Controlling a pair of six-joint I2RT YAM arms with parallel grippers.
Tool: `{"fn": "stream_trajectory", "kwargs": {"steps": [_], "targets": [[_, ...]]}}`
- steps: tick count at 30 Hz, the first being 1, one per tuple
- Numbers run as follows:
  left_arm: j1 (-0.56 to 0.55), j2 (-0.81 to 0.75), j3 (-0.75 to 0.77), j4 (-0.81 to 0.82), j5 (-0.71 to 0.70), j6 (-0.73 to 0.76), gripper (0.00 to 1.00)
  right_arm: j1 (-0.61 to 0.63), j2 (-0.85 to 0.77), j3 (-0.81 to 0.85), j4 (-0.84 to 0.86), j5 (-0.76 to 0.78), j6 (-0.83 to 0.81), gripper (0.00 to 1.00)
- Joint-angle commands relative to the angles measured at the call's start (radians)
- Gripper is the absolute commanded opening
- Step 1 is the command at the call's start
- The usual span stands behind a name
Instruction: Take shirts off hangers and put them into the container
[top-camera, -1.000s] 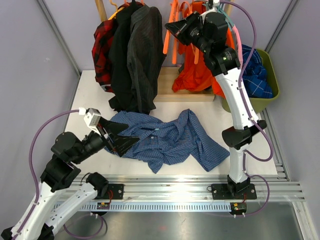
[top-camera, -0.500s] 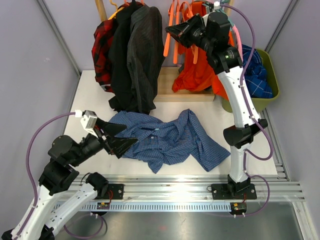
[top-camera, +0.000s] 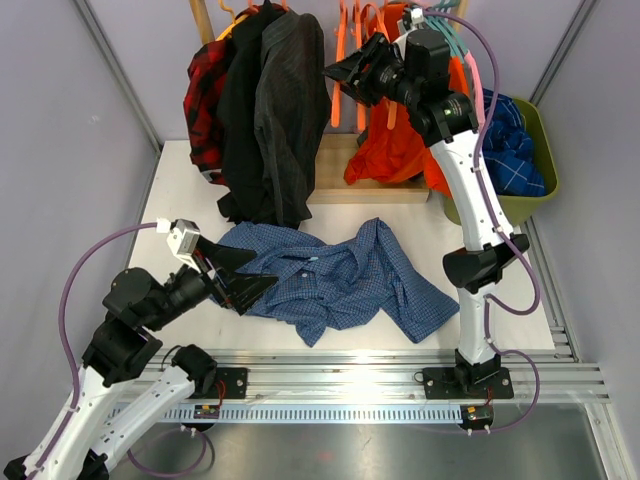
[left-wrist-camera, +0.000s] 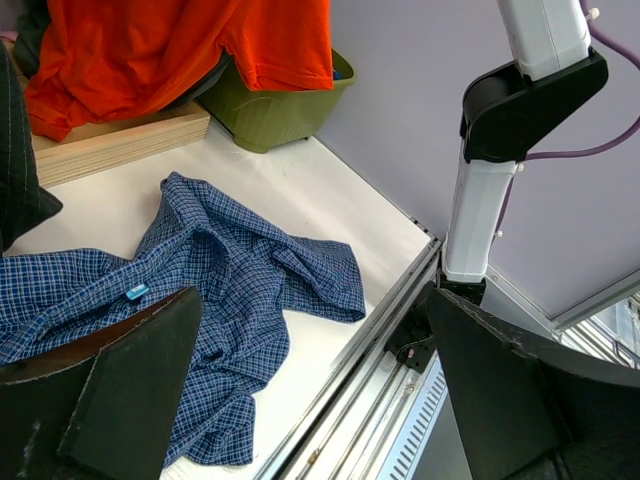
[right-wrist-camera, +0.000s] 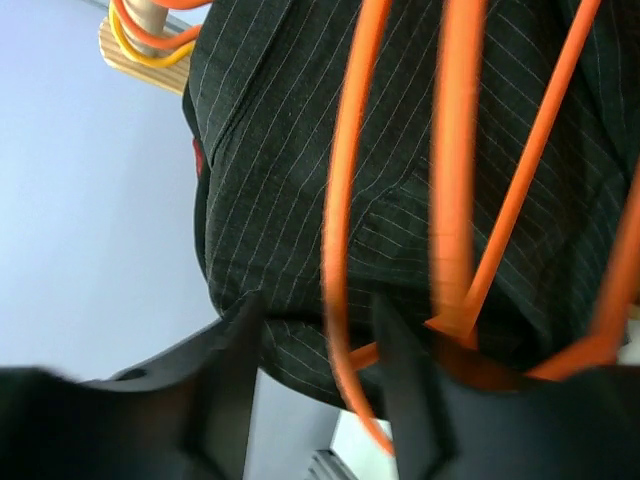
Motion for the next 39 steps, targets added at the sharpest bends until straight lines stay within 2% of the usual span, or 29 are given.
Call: {"fn": "stream_trajectory", "kwargs": {"steps": [1, 2, 5, 6, 7, 9, 10, 12, 13, 15, 16, 17, 20, 21, 25, 30, 33, 39], "targets": [[0.001, -0.003, 0.004, 0.04, 0.011, -0.008, 0.99, -0.004, -0.037, 0.01, -0.045, -0.043, -0.071, 0.58], [0.001, -0.003, 0.006, 0.043, 0.012, -0.008, 0.98, -0.001, -0.043, 0.012, -0.049, -0.055, -0.08, 0.7], [0.001, 0.002, 0.006, 0.044, 0.019, -0.01, 0.98, -0.001, -0.084, -0.008, -0.076, -0.083, -0.14, 0.85], [0.001, 0.007, 0.006, 0.046, 0.022, -0.01, 0.99, 0.002, -0.119, -0.023, -0.088, -0.088, -0.186, 0.96], [0.001, 0.007, 0.007, 0.047, 0.025, -0.01, 0.99, 0.017, -0.144, -0.081, -0.114, -0.074, -0.214, 0.98], [0.001, 0.01, 0.007, 0.049, 0.025, -0.011, 0.99, 0.035, -0.243, -0.182, -0.119, -0.056, -0.304, 1.0], [0.001, 0.011, 0.009, 0.049, 0.026, -0.008, 0.99, 0.072, -0.285, -0.306, -0.11, -0.022, -0.339, 0.99], [0.001, 0.013, 0.013, 0.047, 0.026, -0.004, 0.99, 0.115, -0.412, -0.437, -0.096, 0.018, -0.428, 0.99], [0.001, 0.016, 0.015, 0.049, 0.025, -0.002, 0.99, 0.171, -0.461, -0.588, -0.06, 0.08, -0.456, 0.99], [0.001, 0.023, 0.02, 0.044, 0.026, 0.004, 0.99, 0.26, -0.6, -0.733, -0.032, 0.203, -0.534, 0.99], [0.001, 0.027, 0.024, 0.038, 0.028, 0.007, 0.99, 0.329, -0.641, -0.866, -0.016, 0.298, -0.548, 1.0], [0.001, 0.03, 0.027, 0.036, 0.029, 0.009, 0.99, 0.356, -0.718, -0.935, -0.006, 0.35, -0.551, 0.99], [0.001, 0.036, 0.03, 0.029, 0.029, 0.018, 0.99, 0.429, -0.814, -1.178, 0.01, 0.481, -0.518, 0.99], [0.001, 0.039, 0.032, 0.029, 0.032, 0.02, 0.99, 0.44, -0.827, -1.229, 0.002, 0.533, -0.496, 0.99], [0.001, 0.053, 0.035, 0.03, 0.04, 0.021, 0.99, 0.46, -0.824, -1.501, 0.059, 0.584, -0.424, 1.0], [0.001, 0.056, 0.038, 0.029, 0.042, 0.017, 0.99, 0.485, -0.677, -1.62, 0.253, 0.558, -0.397, 0.99], [0.001, 0.047, 0.049, 0.004, 0.032, 0.023, 0.99, 0.493, -0.578, -1.585, 0.313, 0.543, -0.422, 0.99], [0.001, 0.013, 0.037, -0.016, 0.012, 0.02, 0.99, 0.516, -0.43, -1.364, 0.336, 0.517, -0.49, 1.0]]}}
